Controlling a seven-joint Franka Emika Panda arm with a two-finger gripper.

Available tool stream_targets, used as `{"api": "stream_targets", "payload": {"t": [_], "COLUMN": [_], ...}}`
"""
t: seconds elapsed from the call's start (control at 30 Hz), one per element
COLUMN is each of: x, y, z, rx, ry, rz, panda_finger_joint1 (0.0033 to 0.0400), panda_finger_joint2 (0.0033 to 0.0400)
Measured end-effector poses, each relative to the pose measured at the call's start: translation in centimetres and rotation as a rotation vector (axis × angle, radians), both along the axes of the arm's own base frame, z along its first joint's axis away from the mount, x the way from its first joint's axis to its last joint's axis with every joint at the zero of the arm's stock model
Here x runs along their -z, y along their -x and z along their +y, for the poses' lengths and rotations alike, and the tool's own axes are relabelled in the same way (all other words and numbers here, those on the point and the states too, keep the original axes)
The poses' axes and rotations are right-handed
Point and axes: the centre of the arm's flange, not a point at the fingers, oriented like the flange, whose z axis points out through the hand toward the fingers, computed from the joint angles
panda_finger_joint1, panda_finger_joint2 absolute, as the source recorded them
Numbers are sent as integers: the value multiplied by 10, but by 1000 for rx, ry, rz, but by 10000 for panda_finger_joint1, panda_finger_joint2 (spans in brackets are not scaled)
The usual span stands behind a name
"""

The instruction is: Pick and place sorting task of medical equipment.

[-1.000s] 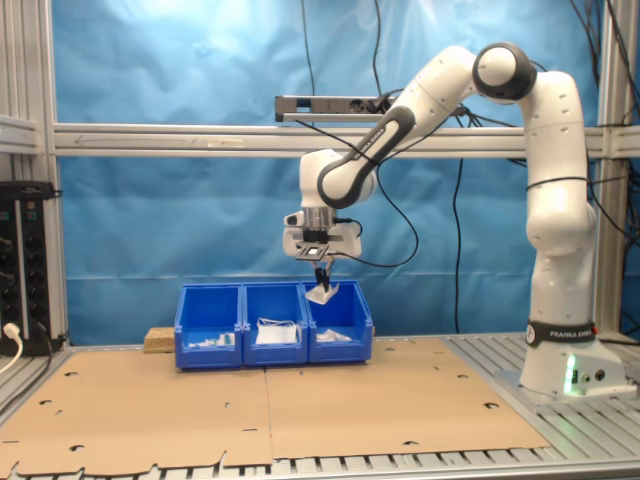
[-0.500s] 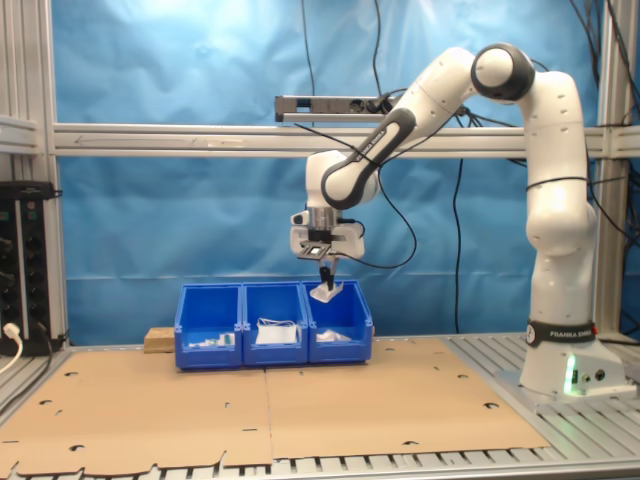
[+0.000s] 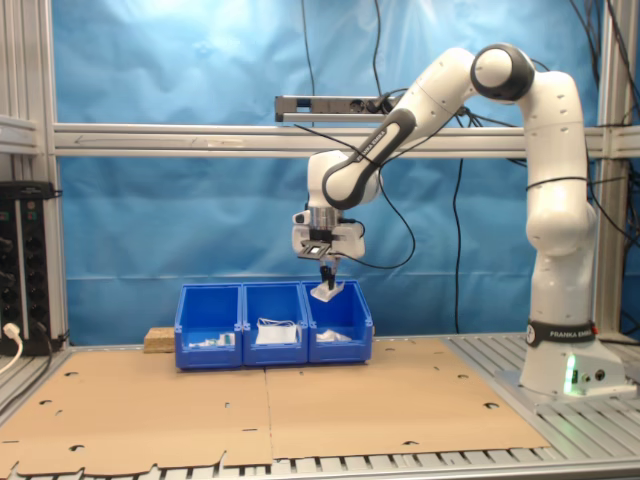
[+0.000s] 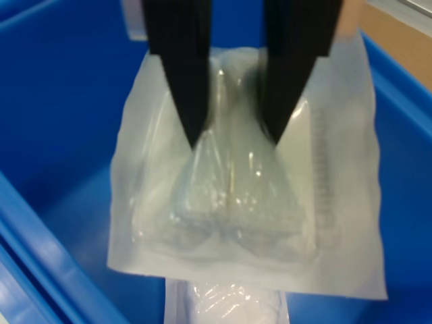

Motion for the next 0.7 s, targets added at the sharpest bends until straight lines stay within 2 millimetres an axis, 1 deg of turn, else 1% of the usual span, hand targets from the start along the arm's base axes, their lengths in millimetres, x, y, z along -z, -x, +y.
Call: {"api": "stream_targets", "payload": {"t": [0.17, 0.2, 0.43, 0.47, 0.63, 0.67, 0.7], "x": [0, 0, 0, 0, 0, -1, -1], "y": [0, 0, 0, 0, -1, -1, -1], "z": [0, 0, 0, 0, 1, 2, 3], "rx": [1, 1, 2, 2, 0, -1, -3], "ry": [1, 1, 1, 1, 1, 1, 1], "rz": [-1, -1, -2, -2, -2, -2, -2], "panda_finger_joint1": [46, 129, 129, 296, 296, 372, 372], "panda_finger_joint2": [46, 129, 129, 296, 296, 372, 372]}}
